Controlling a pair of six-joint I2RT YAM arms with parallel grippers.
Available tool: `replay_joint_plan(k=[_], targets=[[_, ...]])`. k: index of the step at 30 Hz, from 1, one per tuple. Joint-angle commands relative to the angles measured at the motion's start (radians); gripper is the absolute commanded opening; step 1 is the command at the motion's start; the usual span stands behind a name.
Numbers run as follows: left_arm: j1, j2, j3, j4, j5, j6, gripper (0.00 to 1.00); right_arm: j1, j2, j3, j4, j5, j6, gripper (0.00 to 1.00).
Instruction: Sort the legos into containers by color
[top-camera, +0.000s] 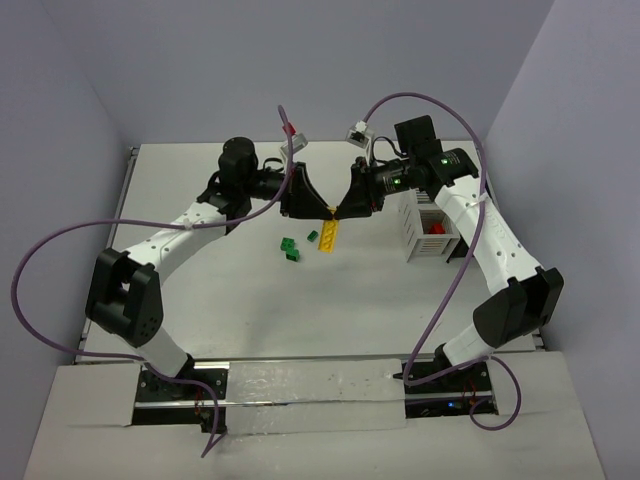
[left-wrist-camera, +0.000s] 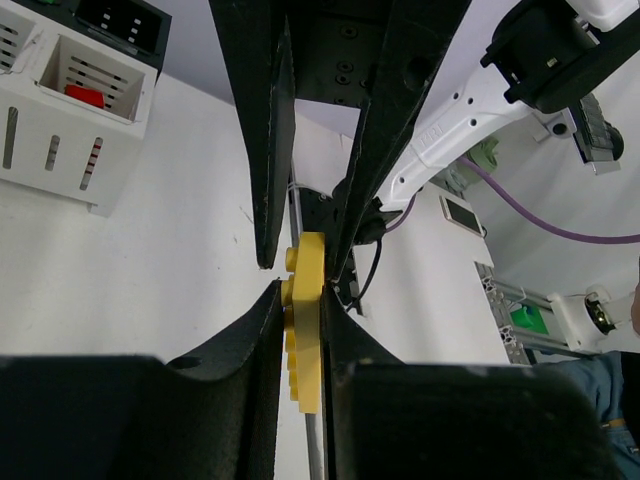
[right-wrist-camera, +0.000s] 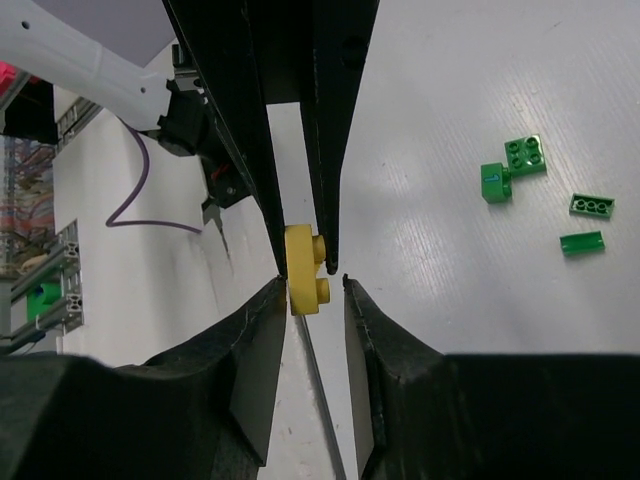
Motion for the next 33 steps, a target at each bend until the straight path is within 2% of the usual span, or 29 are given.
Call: replay_joint_plan(k=[1, 4, 5, 6, 7, 10, 12, 16, 19, 21, 22, 24, 27, 29, 33], targets=[[-0.011, -0.047, 0.054, -0.001, 0.03, 0.028, 0.0, 0.005, -0.007, 0.047, 0.012, -0.041, 0.002, 0.34], [-0.013, -0.049, 0.056, -0.011, 0.026, 0.037, 0.0, 0.007, -0.003, 0.05, 0.004, -0.042, -0.005, 0.26], [-0.014, -0.048, 0.059, -0.015, 0.025, 0.039, 0.0, 0.008, -0.001, 0.05, -0.004, -0.043, -0.012, 0.19], [-0.014, -0.047, 0.063, -0.023, 0.022, 0.044, 0.06, 0.009, -0.001, 0.05, -0.01, -0.042, -0.018, 0.07], [-0.014, -0.047, 0.067, -0.036, 0.015, 0.051, 0.17, 0.01, -0.005, 0.048, -0.013, -0.039, -0.022, 0.0], [-0.013, -0.048, 0.085, -0.103, -0.026, 0.097, 0.6, 0.011, -0.021, 0.03, -0.009, -0.023, -0.029, 0.0], [-0.008, -0.055, 0.107, -0.186, -0.07, 0.142, 0.98, 0.0, -0.044, 0.016, -0.016, 0.005, -0.039, 0.0], [0.051, -0.082, 0.118, -0.244, -0.148, 0.167, 0.99, -0.079, -0.11, -0.039, -0.018, 0.079, -0.051, 0.0], [0.111, -0.11, 0.116, -0.296, -0.233, 0.177, 0.99, -0.229, -0.174, -0.114, -0.011, 0.148, -0.054, 0.0], [0.144, -0.129, 0.132, -0.389, -0.3, 0.233, 0.99, -0.325, -0.238, -0.147, -0.003, 0.235, -0.05, 0.0], [0.143, -0.136, 0.156, -0.485, -0.391, 0.307, 0.99, -0.409, -0.277, -0.169, 0.0, 0.269, -0.058, 0.0], [0.132, -0.146, 0.181, -0.619, -0.554, 0.416, 0.99, -0.499, -0.331, -0.205, 0.009, 0.36, -0.067, 0.0], [0.129, -0.164, 0.164, -0.659, -0.722, 0.503, 0.99, -0.677, -0.36, -0.236, 0.016, 0.467, -0.116, 0.0], [0.129, -0.171, 0.147, -0.67, -0.763, 0.546, 0.99, -0.777, -0.37, -0.262, 0.044, 0.54, -0.147, 0.0], [0.121, -0.178, 0.121, -0.63, -0.889, 0.518, 0.99, -0.861, -0.354, -0.299, 0.121, 0.666, -0.177, 0.0]])
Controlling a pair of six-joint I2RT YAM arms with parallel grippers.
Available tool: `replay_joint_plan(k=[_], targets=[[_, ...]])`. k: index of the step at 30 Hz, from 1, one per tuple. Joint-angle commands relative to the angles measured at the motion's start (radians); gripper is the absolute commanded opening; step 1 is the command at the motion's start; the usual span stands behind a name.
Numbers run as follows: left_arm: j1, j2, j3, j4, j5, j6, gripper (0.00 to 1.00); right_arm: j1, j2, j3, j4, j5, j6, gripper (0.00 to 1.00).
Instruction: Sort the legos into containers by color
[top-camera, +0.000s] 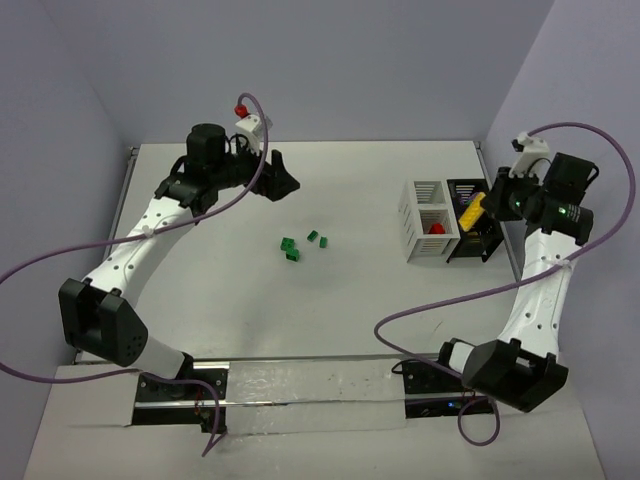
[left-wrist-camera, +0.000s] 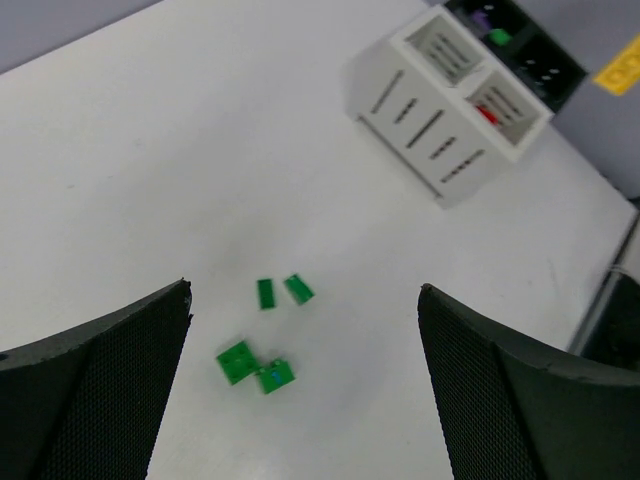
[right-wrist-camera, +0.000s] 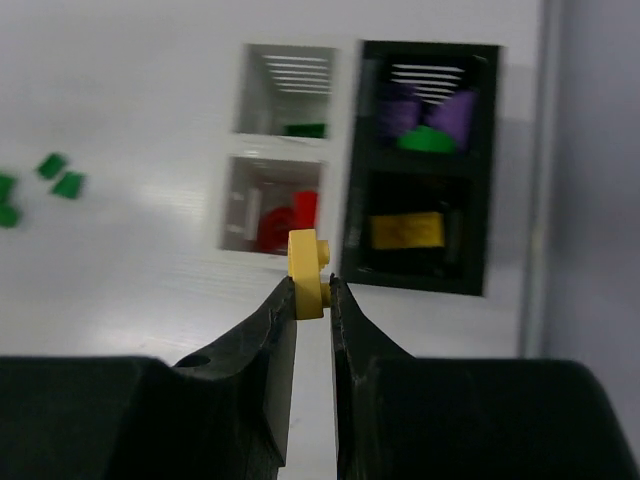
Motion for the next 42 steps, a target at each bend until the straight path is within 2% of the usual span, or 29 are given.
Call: replay_joint_plan(k=[1, 5, 12, 23, 28, 31, 33, 34, 35, 36, 37, 39, 42], targets=[[-0.005, -0.035, -0.006, -0.012, -0.233, 0.024, 0.99, -0.051, 0.016, -0.049, 0.125, 0.205, -0.057, 0.0], [-0.006, -0.043, -0.024, 0.051, -0.321, -0.039, 0.99, -0.052, 0.06, -0.034, 0.199, 0.274, 0.001, 0.0], [-0.005, -0.041, -0.03, 0.073, -0.37, -0.076, 0.99, -0.052, 0.142, -0.052, 0.292, 0.262, 0.065, 0.0], [0.001, -0.014, -0.006, 0.034, -0.242, -0.016, 0.99, -0.051, 0.202, -0.128, 0.348, 0.168, 0.128, 0.0], [0.019, -0.011, -0.011, 0.037, -0.224, -0.019, 0.99, -0.05, 0.208, -0.184, 0.384, 0.178, 0.127, 0.16], [0.021, -0.011, -0.013, 0.035, -0.203, -0.015, 0.99, -0.051, 0.224, -0.207, 0.397, 0.174, 0.127, 0.3], [0.023, -0.014, -0.014, 0.035, -0.196, -0.014, 0.99, -0.051, 0.229, -0.212, 0.394, 0.16, 0.125, 0.45], [0.024, -0.015, -0.017, 0.035, -0.194, -0.017, 0.99, -0.051, 0.226, -0.215, 0.378, 0.145, 0.124, 0.65], [0.026, -0.015, -0.019, 0.037, -0.194, -0.02, 0.99, -0.051, 0.225, -0.215, 0.377, 0.145, 0.124, 0.66], [0.03, -0.015, -0.022, 0.037, -0.188, -0.023, 0.99, -0.051, 0.214, -0.206, 0.355, 0.123, 0.127, 0.82], [0.031, -0.015, -0.024, 0.037, -0.185, -0.026, 0.99, -0.051, 0.214, -0.2, 0.343, 0.112, 0.127, 0.9], [0.035, -0.017, -0.025, 0.039, -0.177, -0.032, 0.99, -0.049, 0.181, -0.166, 0.304, 0.07, 0.136, 0.97], [0.043, -0.015, -0.023, 0.043, -0.166, -0.037, 0.99, -0.038, 0.136, -0.102, 0.255, -0.01, 0.129, 0.98]])
